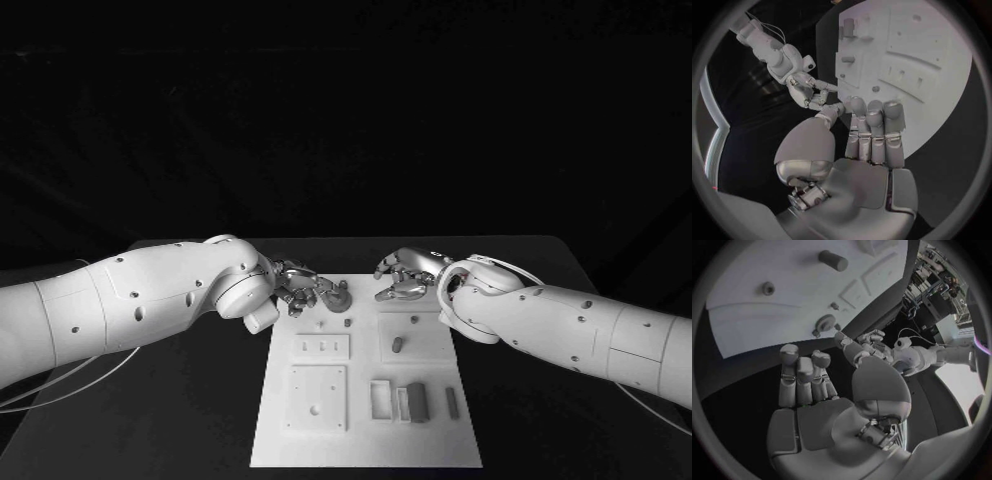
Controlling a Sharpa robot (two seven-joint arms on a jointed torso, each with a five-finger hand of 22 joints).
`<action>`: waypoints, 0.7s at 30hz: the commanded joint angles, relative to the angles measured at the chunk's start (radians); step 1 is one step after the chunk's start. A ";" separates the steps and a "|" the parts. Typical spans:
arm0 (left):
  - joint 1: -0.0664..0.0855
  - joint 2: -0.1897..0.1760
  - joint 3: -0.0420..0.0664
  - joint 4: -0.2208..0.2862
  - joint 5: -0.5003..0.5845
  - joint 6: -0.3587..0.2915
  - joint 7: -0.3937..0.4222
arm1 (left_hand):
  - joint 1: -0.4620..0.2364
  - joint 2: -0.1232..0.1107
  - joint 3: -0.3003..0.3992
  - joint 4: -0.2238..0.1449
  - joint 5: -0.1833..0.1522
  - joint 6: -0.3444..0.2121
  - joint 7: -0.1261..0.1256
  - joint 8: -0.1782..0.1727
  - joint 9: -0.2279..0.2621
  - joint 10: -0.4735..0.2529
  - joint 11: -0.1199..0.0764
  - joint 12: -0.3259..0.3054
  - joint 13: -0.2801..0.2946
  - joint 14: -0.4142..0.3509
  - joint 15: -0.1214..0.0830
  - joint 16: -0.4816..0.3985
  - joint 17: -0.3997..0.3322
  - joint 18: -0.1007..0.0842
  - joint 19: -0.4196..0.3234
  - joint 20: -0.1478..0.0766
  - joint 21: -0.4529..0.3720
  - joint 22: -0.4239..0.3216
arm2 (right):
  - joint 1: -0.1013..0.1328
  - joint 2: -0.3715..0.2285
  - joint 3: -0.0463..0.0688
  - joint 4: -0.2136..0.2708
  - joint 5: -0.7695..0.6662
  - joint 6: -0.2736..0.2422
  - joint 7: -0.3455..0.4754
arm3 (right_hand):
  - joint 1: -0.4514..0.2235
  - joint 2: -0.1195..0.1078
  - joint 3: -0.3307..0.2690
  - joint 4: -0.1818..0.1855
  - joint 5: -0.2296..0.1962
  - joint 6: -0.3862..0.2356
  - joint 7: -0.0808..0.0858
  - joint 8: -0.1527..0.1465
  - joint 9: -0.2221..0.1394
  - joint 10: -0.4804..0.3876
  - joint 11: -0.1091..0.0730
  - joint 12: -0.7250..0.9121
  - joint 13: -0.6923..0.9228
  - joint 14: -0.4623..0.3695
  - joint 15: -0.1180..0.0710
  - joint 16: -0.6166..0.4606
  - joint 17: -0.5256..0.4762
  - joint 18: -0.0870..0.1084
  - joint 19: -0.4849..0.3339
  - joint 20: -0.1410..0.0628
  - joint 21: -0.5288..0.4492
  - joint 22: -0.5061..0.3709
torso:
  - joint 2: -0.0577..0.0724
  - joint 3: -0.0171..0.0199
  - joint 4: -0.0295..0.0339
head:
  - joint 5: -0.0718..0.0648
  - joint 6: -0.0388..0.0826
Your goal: Assemble the parts on the task board
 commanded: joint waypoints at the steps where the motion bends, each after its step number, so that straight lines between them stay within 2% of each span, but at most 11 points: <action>1: 0.001 -0.002 -0.007 0.007 -0.017 0.038 -0.017 | -0.014 0.001 0.223 -0.224 0.010 0.013 0.005 0.007 0.002 0.005 0.002 0.000 -0.001 -0.003 -0.003 0.006 -0.001 0.067 0.005 0.000 0.002 0.014 | 0.001 -0.011 0.002 0.005 0.035 -0.025 0.018 | 0.011 0.003 -0.003 0.002 0.007 0.000 0.012 0.005 0.000 -0.001 -0.001 -0.001 -0.001 0.000 0.003 -0.002 -0.001 0.065 0.000 0.008 -0.005 0.000 | 0.000 0.0005 0.0008 | 0.003 -0.003; 3: 0.001 -0.004 -0.015 0.011 -0.058 0.039 -0.019 | -0.015 0.001 0.225 -0.227 0.012 0.013 0.005 0.007 0.002 0.005 0.001 0.000 -0.002 -0.003 -0.003 0.007 -0.001 0.068 0.005 0.000 0.002 0.015 | 0.001 -0.019 0.004 0.006 0.044 -0.027 0.020 | 0.012 0.004 -0.002 0.001 0.010 0.002 0.012 0.006 0.000 -0.001 -0.001 -0.001 -0.002 0.000 0.002 -0.002 -0.002 0.065 0.000 0.008 -0.005 0.001 | 0.000 0.0001 0.0003 | 0.004 -0.003; 5: 0.001 -0.002 -0.018 0.012 -0.094 0.040 -0.027 | -0.016 0.001 0.227 -0.230 0.013 0.014 0.005 0.008 0.002 0.006 0.001 0.000 -0.002 -0.003 -0.003 0.007 -0.001 0.068 0.006 0.000 0.002 0.015 | 0.001 -0.024 0.005 0.006 0.051 -0.028 0.023 | 0.013 0.004 -0.002 0.001 0.012 0.003 0.012 0.006 0.000 -0.001 -0.001 -0.001 -0.003 0.000 0.002 -0.002 -0.002 0.065 0.000 0.008 -0.006 0.001 | 0.000 0.0003 0.0001 | 0.004 -0.005; 9: 0.001 0.005 -0.018 0.011 -0.125 0.034 -0.050 | -0.018 -0.001 0.231 -0.236 0.017 0.016 0.004 0.009 0.004 0.008 0.000 0.001 -0.002 -0.002 -0.004 0.009 -0.001 0.068 0.008 -0.001 0.003 0.015 | 0.001 -0.033 0.006 0.004 0.069 -0.030 0.029 | 0.013 0.005 -0.002 0.002 0.014 0.004 0.011 0.007 0.000 -0.001 -0.002 -0.001 -0.003 0.000 0.002 -0.002 -0.002 0.065 0.000 0.009 -0.006 0.001 | 0.000 -0.0003 0.0011 | 0.005 -0.007; 11: 0.001 0.007 -0.018 0.011 -0.147 0.034 -0.061 | -0.021 -0.003 0.235 -0.242 0.026 0.019 0.003 0.012 0.005 0.010 -0.001 0.002 -0.003 -0.001 -0.005 0.010 -0.001 0.068 0.010 -0.001 0.004 0.016 | 0.001 -0.036 0.007 0.002 0.083 -0.031 0.032 | 0.013 0.005 -0.002 0.002 0.015 0.005 0.011 0.008 0.000 -0.001 -0.002 -0.001 -0.004 -0.001 0.002 -0.003 -0.003 0.065 0.000 0.009 -0.006 0.001 | 0.000 0.0008 0.0013 | 0.006 -0.009; 15: 0.001 0.010 -0.018 0.022 -0.283 0.046 -0.075 | -0.030 -0.011 0.243 -0.254 0.079 0.027 -0.001 0.019 0.010 0.019 -0.004 0.007 -0.003 0.006 -0.007 0.018 0.000 0.069 0.019 -0.003 0.011 0.018 | 0.001 -0.041 0.009 -0.003 0.093 -0.034 0.034 | 0.013 0.005 -0.002 0.002 0.016 0.005 0.011 0.008 0.000 -0.001 -0.002 -0.001 -0.004 -0.001 0.001 -0.003 -0.003 0.065 0.000 0.009 -0.006 0.001 | 0.000 -0.0010 0.0015 | 0.007 -0.013; 18: 0.001 0.011 -0.018 0.031 -0.346 0.054 -0.095 | -0.030 -0.015 0.245 -0.257 0.096 0.033 -0.004 0.023 0.014 0.024 -0.007 0.012 -0.002 0.011 -0.010 0.023 0.000 0.070 0.025 -0.005 0.016 0.019 | 0.001 -0.043 0.010 -0.003 0.095 -0.035 0.034 | 0.013 0.005 -0.002 0.002 0.016 0.006 0.011 0.008 0.000 -0.001 -0.002 -0.001 -0.004 -0.001 0.001 -0.003 -0.003 0.065 -0.001 0.009 -0.006 0.001 | 0.000 -0.0029 0.0014 | 0.008 -0.014; 21: 0.001 0.016 -0.018 0.030 -0.369 0.090 -0.119 | -0.031 -0.017 0.247 -0.258 0.112 0.037 -0.007 0.027 0.018 0.030 -0.010 0.017 -0.001 0.016 -0.013 0.028 0.001 0.071 0.032 -0.007 0.021 0.020 | 0.001 -0.045 0.010 -0.002 0.095 -0.035 0.034 | 0.013 0.005 -0.002 0.002 0.016 0.006 0.011 0.009 0.000 -0.002 -0.002 -0.001 -0.005 -0.001 0.001 -0.003 -0.003 0.065 -0.001 0.009 -0.007 0.001 | 0.000 -0.0029 0.0010 | 0.009 -0.017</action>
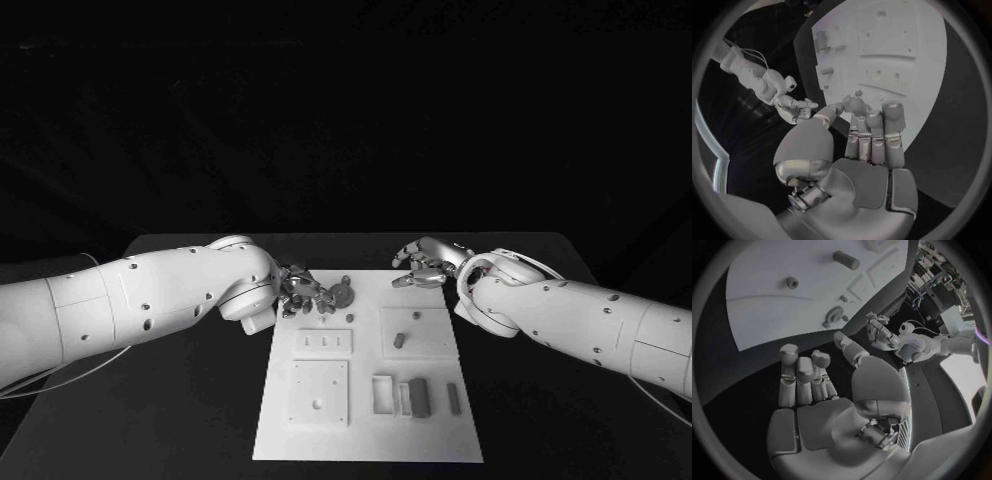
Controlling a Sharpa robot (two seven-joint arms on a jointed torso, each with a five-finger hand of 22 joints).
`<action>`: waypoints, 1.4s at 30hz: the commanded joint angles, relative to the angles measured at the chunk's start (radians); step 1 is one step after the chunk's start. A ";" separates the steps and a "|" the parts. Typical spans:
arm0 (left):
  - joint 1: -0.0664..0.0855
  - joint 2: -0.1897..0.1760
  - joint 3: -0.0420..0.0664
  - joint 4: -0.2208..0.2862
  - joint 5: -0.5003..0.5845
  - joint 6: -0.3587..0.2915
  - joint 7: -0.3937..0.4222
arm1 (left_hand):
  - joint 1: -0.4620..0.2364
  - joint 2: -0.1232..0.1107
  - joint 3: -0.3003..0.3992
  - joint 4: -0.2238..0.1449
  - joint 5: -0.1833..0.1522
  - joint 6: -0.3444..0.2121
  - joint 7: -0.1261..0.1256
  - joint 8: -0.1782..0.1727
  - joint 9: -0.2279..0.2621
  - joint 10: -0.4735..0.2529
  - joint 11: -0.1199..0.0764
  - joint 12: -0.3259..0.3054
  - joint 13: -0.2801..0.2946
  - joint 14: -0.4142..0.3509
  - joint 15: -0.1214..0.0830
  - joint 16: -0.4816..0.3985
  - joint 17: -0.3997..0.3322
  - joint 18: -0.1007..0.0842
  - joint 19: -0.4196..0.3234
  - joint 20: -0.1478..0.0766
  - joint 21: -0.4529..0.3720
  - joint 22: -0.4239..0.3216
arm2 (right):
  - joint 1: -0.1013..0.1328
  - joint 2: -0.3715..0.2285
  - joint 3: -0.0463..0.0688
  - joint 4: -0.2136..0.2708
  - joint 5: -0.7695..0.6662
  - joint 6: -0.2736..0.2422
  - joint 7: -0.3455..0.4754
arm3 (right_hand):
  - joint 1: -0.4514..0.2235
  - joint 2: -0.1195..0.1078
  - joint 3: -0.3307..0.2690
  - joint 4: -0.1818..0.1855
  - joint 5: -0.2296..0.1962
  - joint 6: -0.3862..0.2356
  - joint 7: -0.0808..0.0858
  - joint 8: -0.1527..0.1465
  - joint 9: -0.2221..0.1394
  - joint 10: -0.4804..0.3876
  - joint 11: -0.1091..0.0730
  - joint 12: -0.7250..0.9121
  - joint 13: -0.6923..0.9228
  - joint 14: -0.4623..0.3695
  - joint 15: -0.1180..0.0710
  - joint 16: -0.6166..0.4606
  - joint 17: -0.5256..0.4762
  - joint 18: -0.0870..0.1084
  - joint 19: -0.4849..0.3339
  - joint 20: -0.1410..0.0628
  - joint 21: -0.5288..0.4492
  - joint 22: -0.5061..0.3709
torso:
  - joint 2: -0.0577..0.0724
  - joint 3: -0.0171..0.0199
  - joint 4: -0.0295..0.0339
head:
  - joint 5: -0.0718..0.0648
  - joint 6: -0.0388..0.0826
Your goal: Assemble the parts on the task board
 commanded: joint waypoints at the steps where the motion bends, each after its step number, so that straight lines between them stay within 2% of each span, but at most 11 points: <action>1: 0.001 0.007 0.001 0.001 -0.124 0.067 -0.055 | -0.004 0.001 0.243 -0.248 0.010 0.010 0.002 0.006 0.002 0.007 -0.001 0.005 0.001 0.000 -0.008 0.008 0.001 0.071 0.013 -0.006 0.007 0.020 | 0.000 -0.002 0.001 0.001 0.017 -0.007 0.015 | 0.009 0.001 -0.002 0.002 0.002 0.006 0.006 0.005 0.000 -0.002 -0.002 -0.001 -0.001 -0.001 0.001 -0.003 -0.001 0.069 0.001 0.007 -0.007 0.001 | 0.000 -0.0017 -0.0004 | 0.002 -0.004; 5: 0.000 0.017 0.001 0.001 -0.169 0.099 -0.074 | -0.004 0.001 0.243 -0.249 0.012 0.010 0.001 0.007 0.003 0.008 -0.001 0.006 0.001 0.001 -0.008 0.009 0.000 0.071 0.014 -0.006 0.008 0.020 | 0.000 -0.002 0.002 0.003 0.018 -0.009 0.016 | 0.009 0.001 -0.002 0.002 0.002 0.007 0.006 0.005 0.000 -0.002 -0.002 -0.001 -0.002 -0.001 0.001 -0.004 -0.001 0.069 0.001 0.007 -0.007 0.001 | -0.001 -0.0005 0.0001 | 0.003 -0.012; 7: 0.000 0.020 0.001 0.001 -0.183 0.100 -0.082 | -0.004 0.002 0.243 -0.248 0.013 0.010 0.001 0.007 0.003 0.008 -0.001 0.006 0.001 0.002 -0.009 0.009 0.000 0.071 0.014 -0.006 0.008 0.020 | 0.000 -0.003 0.002 0.004 0.018 -0.009 0.016 | 0.009 0.001 -0.002 0.002 0.003 0.007 0.006 0.005 0.000 -0.002 -0.002 -0.001 -0.002 -0.001 0.001 -0.004 -0.002 0.069 0.001 0.007 -0.007 0.001 | 0.000 -0.0012 -0.0002 | 0.003 -0.016; 11: -0.001 0.027 0.001 -0.004 -0.184 0.096 -0.092 | -0.004 0.003 0.244 -0.248 0.013 0.010 0.001 0.007 0.004 0.008 -0.001 0.007 0.001 0.002 -0.009 0.010 0.000 0.071 0.015 -0.006 0.009 0.020 | 0.000 -0.007 0.004 0.008 0.018 -0.009 0.016 | 0.009 0.001 -0.002 0.002 0.003 0.007 0.006 0.005 0.000 -0.002 -0.002 -0.001 -0.002 -0.001 0.001 -0.004 -0.002 0.069 0.001 0.007 -0.007 0.001 | 0.000 -0.0026 -0.0008 | 0.003 -0.025; 18: -0.003 0.043 0.001 -0.016 -0.169 0.102 -0.098 | -0.005 0.005 0.243 -0.249 0.014 0.010 0.001 0.008 0.005 0.009 -0.002 0.008 0.002 0.003 -0.009 0.012 0.000 0.071 0.016 -0.006 0.010 0.021 | 0.000 -0.008 0.009 0.008 0.024 -0.007 0.014 | 0.009 0.001 -0.002 0.002 0.004 0.007 0.006 0.005 -0.001 -0.002 -0.002 -0.001 -0.003 -0.002 0.001 -0.004 -0.002 0.069 0.000 0.008 -0.007 0.001 | 0.000 -0.0012 -0.0005 | 0.001 -0.039; 23: -0.018 0.052 0.001 -0.024 -0.156 0.103 -0.099 | -0.006 0.005 0.243 -0.249 0.013 0.011 0.000 0.009 0.006 0.010 -0.002 0.009 0.002 0.004 -0.010 0.013 0.001 0.071 0.016 -0.007 0.012 0.021 | 0.000 -0.005 0.020 0.007 0.024 -0.010 0.015 | 0.008 0.000 -0.002 0.002 0.005 0.006 0.006 0.005 -0.001 -0.003 -0.002 -0.002 -0.003 -0.002 0.001 -0.004 -0.003 0.069 0.000 0.008 -0.008 0.001 | 0.001 0.0004 0.0000 | -0.002 -0.050; 26: -0.022 0.056 0.001 -0.029 -0.156 0.097 -0.101 | -0.006 0.006 0.243 -0.249 0.013 0.011 0.000 0.009 0.006 0.010 -0.002 0.010 0.002 0.004 -0.010 0.014 0.001 0.071 0.017 -0.007 0.012 0.021 | 0.000 -0.005 0.022 0.004 0.024 -0.008 0.016 | 0.009 0.000 -0.002 0.002 0.005 0.006 0.006 0.005 -0.001 -0.003 -0.002 -0.002 -0.003 -0.002 0.001 -0.005 -0.003 0.069 0.000 0.008 -0.008 0.001 | 0.001 -0.0008 0.0007 | -0.003 -0.056; 29: -0.026 0.058 0.001 -0.030 -0.156 0.083 -0.102 | -0.006 0.006 0.243 -0.250 0.014 0.011 0.000 0.009 0.007 0.011 -0.003 0.011 0.002 0.005 -0.010 0.014 0.001 0.071 0.017 -0.007 0.013 0.021 | 0.000 -0.003 0.024 -0.001 0.028 -0.008 0.016 | 0.009 0.000 -0.002 0.002 0.005 0.005 0.006 0.005 -0.001 -0.004 -0.002 -0.002 -0.004 -0.003 0.001 -0.005 -0.003 0.069 0.000 0.008 -0.008 0.001 | 0.000 -0.0019 0.0002 | -0.002 -0.058; 33: -0.028 0.061 0.001 -0.029 -0.156 0.087 -0.102 | -0.006 0.006 0.243 -0.251 0.015 0.012 -0.001 0.011 0.008 0.011 -0.003 0.013 0.003 0.006 -0.010 0.016 0.001 0.071 0.018 -0.007 0.015 0.021 | 0.000 -0.001 0.026 -0.009 0.031 -0.008 0.017 | 0.008 0.000 -0.003 0.002 0.005 0.006 0.006 0.005 -0.002 -0.004 -0.002 -0.002 -0.004 -0.003 0.001 -0.005 -0.003 0.069 0.000 0.008 -0.008 0.001 | 0.000 -0.0006 0.0005 | -0.001 -0.063; 36: -0.031 0.063 0.001 -0.029 -0.156 0.089 -0.103 | -0.006 0.006 0.243 -0.251 0.016 0.012 -0.001 0.011 0.009 0.012 -0.004 0.013 0.003 0.006 -0.010 0.017 0.001 0.071 0.018 -0.007 0.016 0.021 | 0.000 0.001 0.027 -0.012 0.033 -0.008 0.017 | 0.008 0.000 -0.003 0.002 0.005 0.006 0.006 0.005 -0.002 -0.004 -0.003 -0.002 -0.004 -0.003 0.001 -0.005 -0.003 0.069 0.000 0.008 -0.008 0.001 | 0.000 -0.0012 0.0007 | -0.001 -0.067; 42: -0.038 0.071 0.001 -0.035 -0.156 0.092 -0.105 | -0.007 0.006 0.243 -0.251 0.017 0.013 -0.001 0.012 0.009 0.012 -0.004 0.015 0.003 0.007 -0.011 0.018 0.001 0.071 0.019 -0.007 0.017 0.022 | 0.000 0.007 0.029 -0.015 0.033 -0.007 0.018 | 0.008 0.000 -0.003 0.002 0.006 0.006 0.006 0.005 -0.002 -0.004 -0.003 -0.002 -0.005 -0.003 0.000 -0.005 -0.003 0.069 0.000 0.008 -0.008 0.001 | 0.000 -0.0021 0.0008 | 0.000 -0.068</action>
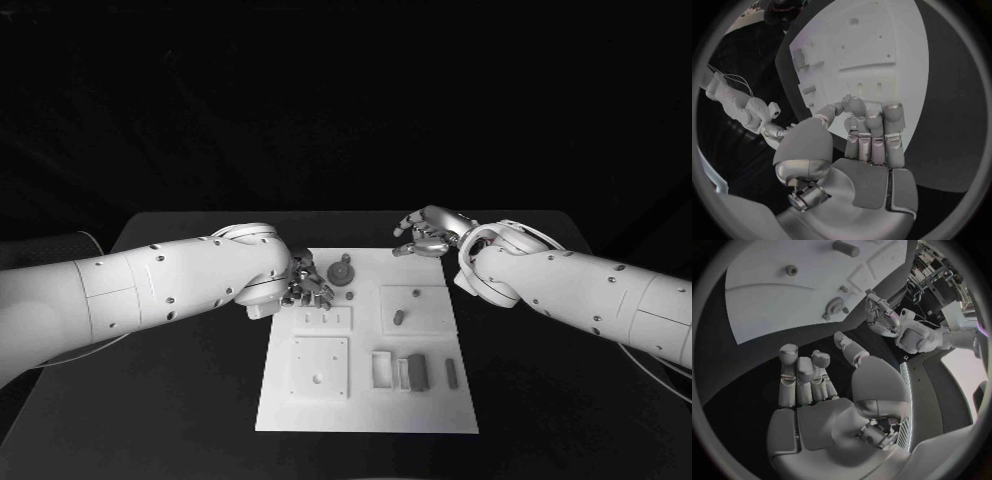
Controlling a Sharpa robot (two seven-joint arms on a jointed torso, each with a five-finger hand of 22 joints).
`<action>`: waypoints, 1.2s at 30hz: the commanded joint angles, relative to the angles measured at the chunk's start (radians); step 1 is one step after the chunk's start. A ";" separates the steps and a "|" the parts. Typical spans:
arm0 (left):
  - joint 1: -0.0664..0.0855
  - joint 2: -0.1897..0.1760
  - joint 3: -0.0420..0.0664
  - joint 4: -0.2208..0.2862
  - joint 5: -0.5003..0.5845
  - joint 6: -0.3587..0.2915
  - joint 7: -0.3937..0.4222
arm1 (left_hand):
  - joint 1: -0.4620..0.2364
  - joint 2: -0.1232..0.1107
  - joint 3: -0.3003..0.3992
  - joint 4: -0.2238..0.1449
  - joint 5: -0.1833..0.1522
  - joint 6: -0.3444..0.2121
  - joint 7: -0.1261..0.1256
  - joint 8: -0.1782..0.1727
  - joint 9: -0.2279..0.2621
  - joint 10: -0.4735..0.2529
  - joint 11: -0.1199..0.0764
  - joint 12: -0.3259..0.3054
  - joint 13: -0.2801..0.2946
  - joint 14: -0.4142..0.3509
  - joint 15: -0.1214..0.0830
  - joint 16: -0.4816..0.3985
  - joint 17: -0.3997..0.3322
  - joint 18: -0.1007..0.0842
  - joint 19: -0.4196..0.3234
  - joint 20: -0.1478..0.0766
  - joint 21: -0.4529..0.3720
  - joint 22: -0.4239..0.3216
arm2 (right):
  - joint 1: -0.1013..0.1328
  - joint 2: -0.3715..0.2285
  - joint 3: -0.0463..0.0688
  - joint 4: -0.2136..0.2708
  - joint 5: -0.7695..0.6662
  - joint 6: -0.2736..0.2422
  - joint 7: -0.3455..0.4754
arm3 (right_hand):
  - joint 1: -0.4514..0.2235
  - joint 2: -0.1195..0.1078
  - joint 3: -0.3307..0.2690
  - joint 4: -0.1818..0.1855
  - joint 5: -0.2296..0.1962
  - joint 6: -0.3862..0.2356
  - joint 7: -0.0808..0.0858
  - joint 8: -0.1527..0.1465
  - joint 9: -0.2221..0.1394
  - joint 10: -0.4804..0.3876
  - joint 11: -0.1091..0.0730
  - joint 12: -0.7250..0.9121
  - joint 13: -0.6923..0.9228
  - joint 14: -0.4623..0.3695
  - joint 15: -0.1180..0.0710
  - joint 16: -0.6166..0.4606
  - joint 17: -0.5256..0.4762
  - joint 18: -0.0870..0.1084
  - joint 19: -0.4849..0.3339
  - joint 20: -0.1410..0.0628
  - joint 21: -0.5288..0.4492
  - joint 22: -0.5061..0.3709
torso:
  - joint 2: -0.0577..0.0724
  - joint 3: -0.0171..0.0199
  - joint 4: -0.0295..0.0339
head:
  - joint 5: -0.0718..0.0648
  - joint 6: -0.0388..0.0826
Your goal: Assemble the parts on the task board
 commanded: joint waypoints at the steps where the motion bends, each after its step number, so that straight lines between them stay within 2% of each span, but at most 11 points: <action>1: -0.003 0.007 0.000 -0.002 0.004 0.010 -0.004 | -0.001 0.012 0.237 -0.242 0.006 0.009 -0.001 0.004 0.002 0.007 0.001 0.007 0.002 0.001 -0.006 0.006 0.001 0.071 0.004 -0.001 0.005 0.021 | 0.000 0.003 0.001 0.000 0.003 0.002 0.011 | 0.008 0.000 -0.003 0.002 0.006 0.002 0.010 0.005 -0.001 -0.005 -0.002 -0.002 -0.001 -0.003 0.000 -0.005 -0.002 0.069 0.003 0.002 -0.005 0.000 | 0.000 -0.0007 0.0002 | 0.001 -0.002; 6: -0.011 0.009 0.000 -0.002 -0.020 0.007 -0.006 | -0.001 0.013 0.237 -0.242 0.007 0.009 -0.001 0.004 0.002 0.007 0.001 0.007 0.002 0.001 -0.006 0.007 0.001 0.071 0.005 -0.001 0.005 0.021 | 0.000 0.006 0.001 0.001 0.003 0.003 0.012 | 0.008 0.001 -0.003 0.003 0.006 0.002 0.010 0.006 -0.001 -0.005 -0.002 -0.002 -0.002 -0.003 0.000 -0.005 -0.002 0.069 0.003 0.002 -0.005 0.000 | 0.000 -0.0006 -0.0009 | 0.003 -0.002; 22: -0.023 0.010 0.000 -0.002 -0.084 0.027 -0.001 | -0.002 0.013 0.238 -0.242 0.008 0.009 -0.001 0.005 0.003 0.007 0.000 0.009 0.002 0.002 -0.006 0.009 0.001 0.070 0.005 -0.001 0.008 0.021 | 0.000 0.009 0.002 0.000 0.003 0.008 0.012 | 0.006 0.002 -0.003 0.003 0.006 0.004 0.010 0.007 -0.001 -0.005 -0.002 -0.002 -0.003 -0.003 0.000 -0.005 -0.002 0.069 0.003 0.002 -0.005 0.000 | 0.000 -0.0011 -0.0010 | 0.006 -0.011; 36: -0.026 0.023 0.000 -0.025 -0.085 0.033 -0.003 | -0.004 0.013 0.237 -0.242 0.010 0.011 -0.002 0.007 0.006 0.008 -0.001 0.014 0.004 0.003 -0.007 0.014 0.001 0.070 0.007 -0.002 0.012 0.022 | 0.000 0.013 0.002 -0.001 0.003 0.011 0.012 | 0.006 0.002 -0.003 0.003 0.007 0.004 0.010 0.007 -0.001 -0.005 -0.003 -0.001 -0.003 -0.004 0.000 -0.005 -0.003 0.069 0.003 0.002 -0.006 0.000 | 0.001 -0.0006 -0.0008 | 0.011 -0.017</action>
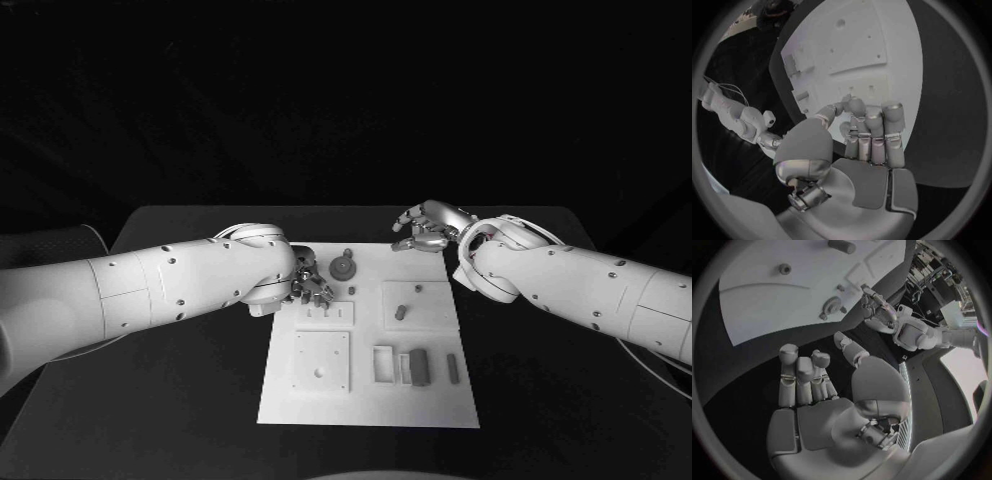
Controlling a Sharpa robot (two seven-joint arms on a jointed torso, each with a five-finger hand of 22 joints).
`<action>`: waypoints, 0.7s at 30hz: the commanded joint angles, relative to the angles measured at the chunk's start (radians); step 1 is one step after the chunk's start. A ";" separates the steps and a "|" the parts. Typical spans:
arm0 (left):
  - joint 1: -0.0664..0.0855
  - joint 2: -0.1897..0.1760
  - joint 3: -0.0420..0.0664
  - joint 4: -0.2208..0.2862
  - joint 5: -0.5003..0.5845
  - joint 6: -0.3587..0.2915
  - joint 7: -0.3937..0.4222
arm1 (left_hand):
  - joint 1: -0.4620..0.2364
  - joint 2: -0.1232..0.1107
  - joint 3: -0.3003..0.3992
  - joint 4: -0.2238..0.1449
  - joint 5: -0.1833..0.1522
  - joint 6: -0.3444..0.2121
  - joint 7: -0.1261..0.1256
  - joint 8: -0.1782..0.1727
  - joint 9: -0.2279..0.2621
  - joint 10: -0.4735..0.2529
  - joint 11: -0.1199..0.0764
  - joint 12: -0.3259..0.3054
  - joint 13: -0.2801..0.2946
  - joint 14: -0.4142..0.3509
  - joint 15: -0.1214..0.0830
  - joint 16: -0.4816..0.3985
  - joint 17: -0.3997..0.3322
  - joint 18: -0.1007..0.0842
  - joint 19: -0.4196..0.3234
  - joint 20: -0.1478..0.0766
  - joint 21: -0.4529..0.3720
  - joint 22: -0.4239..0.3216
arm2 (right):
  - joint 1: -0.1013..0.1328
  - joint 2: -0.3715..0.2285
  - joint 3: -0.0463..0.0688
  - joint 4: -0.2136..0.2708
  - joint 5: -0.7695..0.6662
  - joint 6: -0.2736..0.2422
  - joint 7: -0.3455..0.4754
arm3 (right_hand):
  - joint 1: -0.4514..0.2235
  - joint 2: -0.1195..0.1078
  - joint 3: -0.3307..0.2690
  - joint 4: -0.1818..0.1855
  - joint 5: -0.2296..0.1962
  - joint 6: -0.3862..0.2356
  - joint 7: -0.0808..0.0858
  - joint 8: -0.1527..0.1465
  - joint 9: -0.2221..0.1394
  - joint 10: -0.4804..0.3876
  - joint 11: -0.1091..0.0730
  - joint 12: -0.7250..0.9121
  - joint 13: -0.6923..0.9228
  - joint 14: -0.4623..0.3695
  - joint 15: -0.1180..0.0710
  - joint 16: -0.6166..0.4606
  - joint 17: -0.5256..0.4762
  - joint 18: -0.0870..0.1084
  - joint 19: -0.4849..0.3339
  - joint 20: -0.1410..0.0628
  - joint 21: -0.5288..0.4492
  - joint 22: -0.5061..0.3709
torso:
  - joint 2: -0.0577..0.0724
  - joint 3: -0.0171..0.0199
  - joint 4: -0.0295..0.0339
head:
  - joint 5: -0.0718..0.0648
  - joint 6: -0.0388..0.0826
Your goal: Assemble the parts on the task board
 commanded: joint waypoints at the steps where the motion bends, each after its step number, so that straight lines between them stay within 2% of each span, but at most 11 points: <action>1: -0.003 0.008 0.001 -0.003 -0.009 0.016 0.003 | -0.002 0.008 0.240 -0.239 0.008 0.006 -0.001 0.005 0.002 0.009 -0.001 0.004 0.001 -0.001 -0.008 0.003 0.001 0.070 0.004 -0.005 0.005 0.022 | 0.000 0.002 0.001 0.000 0.001 0.010 0.010 | 0.006 0.002 -0.003 0.003 0.007 0.002 0.005 0.002 -0.002 -0.007 -0.001 -0.001 -0.001 -0.004 0.000 -0.005 -0.002 0.069 0.003 -0.001 -0.006 0.000 | 0.000 0.0001 -0.0007 | 0.003 -0.002; 16: -0.005 0.011 0.000 -0.001 -0.013 0.039 0.001 | -0.004 0.008 0.240 -0.239 0.011 0.007 -0.002 0.007 0.004 0.009 -0.002 0.010 0.003 0.000 -0.010 0.009 0.002 0.070 0.005 -0.006 0.010 0.023 | 0.000 0.003 0.001 0.001 0.001 0.016 0.009 | 0.006 0.003 -0.003 0.003 0.007 0.003 0.005 0.003 -0.002 -0.007 -0.001 -0.001 -0.002 -0.004 0.000 -0.005 -0.002 0.069 0.003 -0.001 -0.006 0.001 | 0.000 0.0004 0.0005 | 0.001 -0.008; 21: -0.012 0.014 0.000 -0.004 -0.013 0.037 0.001 | -0.004 0.007 0.240 -0.239 0.011 0.006 -0.002 0.007 0.004 0.008 -0.002 0.010 0.004 0.000 -0.010 0.010 0.002 0.070 0.005 -0.006 0.011 0.023 | 0.000 0.005 0.001 0.002 0.001 0.019 0.008 | 0.005 0.003 -0.003 0.004 0.007 0.003 0.005 0.003 -0.002 -0.007 -0.001 -0.001 -0.002 -0.004 0.000 -0.004 -0.002 0.069 0.003 -0.001 -0.006 0.001 | 0.000 0.0003 -0.0008 | 0.001 -0.009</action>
